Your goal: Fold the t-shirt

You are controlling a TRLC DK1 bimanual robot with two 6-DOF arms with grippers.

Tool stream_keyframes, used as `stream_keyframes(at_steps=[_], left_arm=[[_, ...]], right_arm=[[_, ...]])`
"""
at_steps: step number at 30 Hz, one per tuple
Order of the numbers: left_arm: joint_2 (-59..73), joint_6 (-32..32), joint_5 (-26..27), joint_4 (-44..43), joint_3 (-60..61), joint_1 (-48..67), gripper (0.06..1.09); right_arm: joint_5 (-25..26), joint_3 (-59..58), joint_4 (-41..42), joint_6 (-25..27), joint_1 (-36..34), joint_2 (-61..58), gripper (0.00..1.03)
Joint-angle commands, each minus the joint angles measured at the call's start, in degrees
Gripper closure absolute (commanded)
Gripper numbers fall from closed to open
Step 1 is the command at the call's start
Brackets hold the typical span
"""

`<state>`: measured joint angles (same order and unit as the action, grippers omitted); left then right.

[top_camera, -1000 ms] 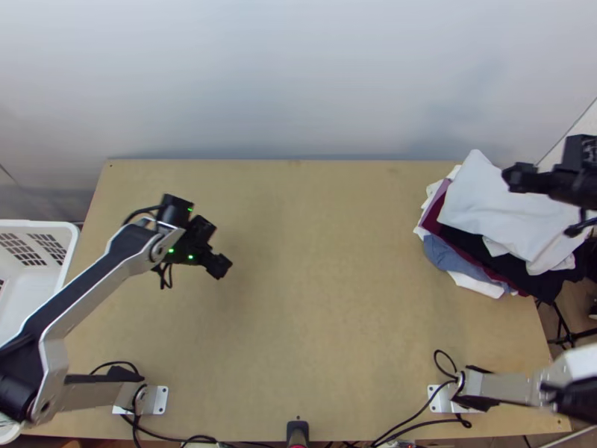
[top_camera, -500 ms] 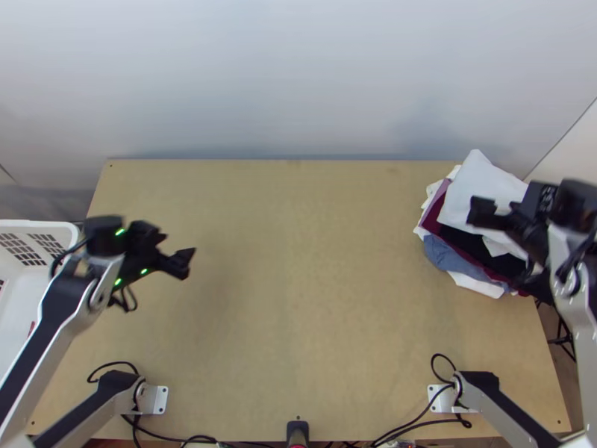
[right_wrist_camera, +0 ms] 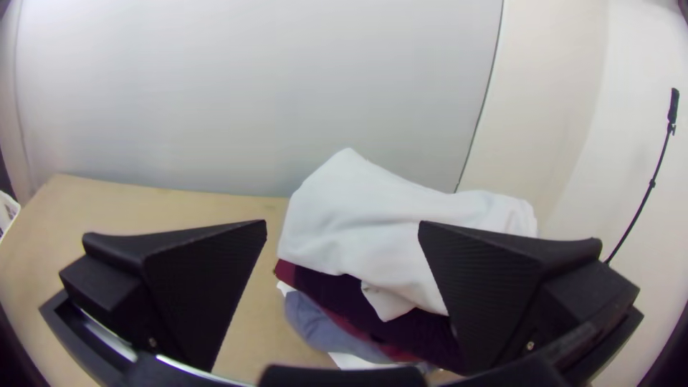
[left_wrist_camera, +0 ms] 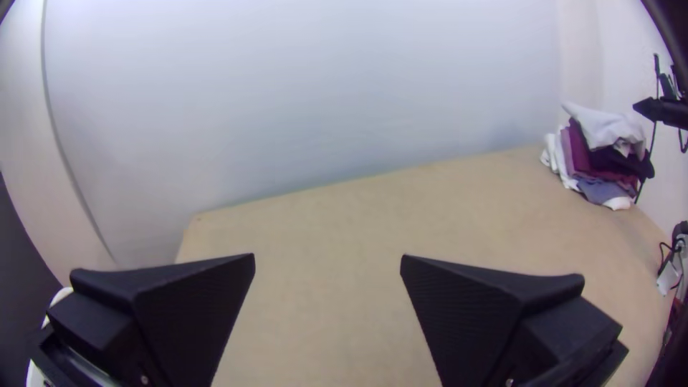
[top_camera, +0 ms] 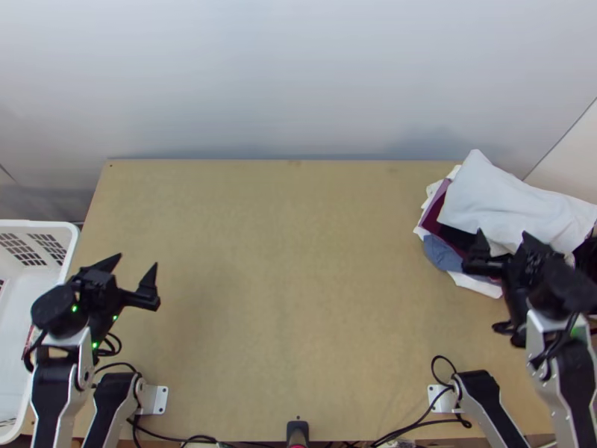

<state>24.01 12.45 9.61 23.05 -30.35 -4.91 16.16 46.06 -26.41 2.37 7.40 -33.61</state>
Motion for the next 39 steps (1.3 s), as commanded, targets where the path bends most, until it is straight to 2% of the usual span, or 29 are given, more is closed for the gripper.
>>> stream_keyframes(at_steps=[1, 5, 8, 10, 13, 15, 20, 24, 28, 33, 39], left_arm=[[-7.0, -0.3, 1.0, -4.7, 5.1, -3.9, 0.1], [-9.5, -1.2, 1.1, -9.1, 8.1, -3.9, 0.1], [-17.6, 1.3, 1.0, -14.7, 14.1, -4.7, 0.1], [-24.4, 1.1, 1.1, -17.4, 18.7, -5.4, 0.1], [-24.3, -3.3, 1.1, -17.4, 19.1, -5.4, 0.1], [-24.2, -5.1, 1.0, -18.3, 19.7, -5.9, 0.1], [-24.2, -8.7, 0.9, -21.0, 24.5, -6.9, 0.1], [-24.2, -9.5, 0.7, -23.3, 27.2, -8.8, 0.1], [-24.2, -7.5, 0.6, -23.3, 28.5, -8.9, 0.1], [-24.2, -7.5, 0.7, -23.3, 29.1, -8.7, 0.1], [-24.1, -7.4, 0.6, -23.2, 29.2, -8.7, 0.1]], right_arm=[[2.2, -14.4, 14.4, 9.1, 1.5, 12.6, 0.04], [2.2, -18.7, 21.3, 11.5, 3.0, 15.0, 0.04], [2.3, -25.0, 27.6, 11.9, 2.9, 21.0, 0.04], [2.3, -29.3, 28.3, 11.7, 3.0, 26.7, 0.04], [2.3, -34.0, 26.2, 10.4, 3.9, 34.0, 0.05], [4.1, -34.4, 26.5, 10.0, 3.9, 33.9, 0.05], [4.1, -36.7, 28.0, 9.3, 2.8, 33.8, 0.05], [4.0, -42.1, 35.6, 10.8, 4.0, 33.9, 0.04], [3.6, -44.5, 35.7, 9.8, 3.6, 33.9, 0.04], [3.6, -45.9, 31.2, 8.4, 2.9, 33.9, 0.04], [3.5, -45.9, 29.8, 7.9, 1.5, 33.7, 0.04]])
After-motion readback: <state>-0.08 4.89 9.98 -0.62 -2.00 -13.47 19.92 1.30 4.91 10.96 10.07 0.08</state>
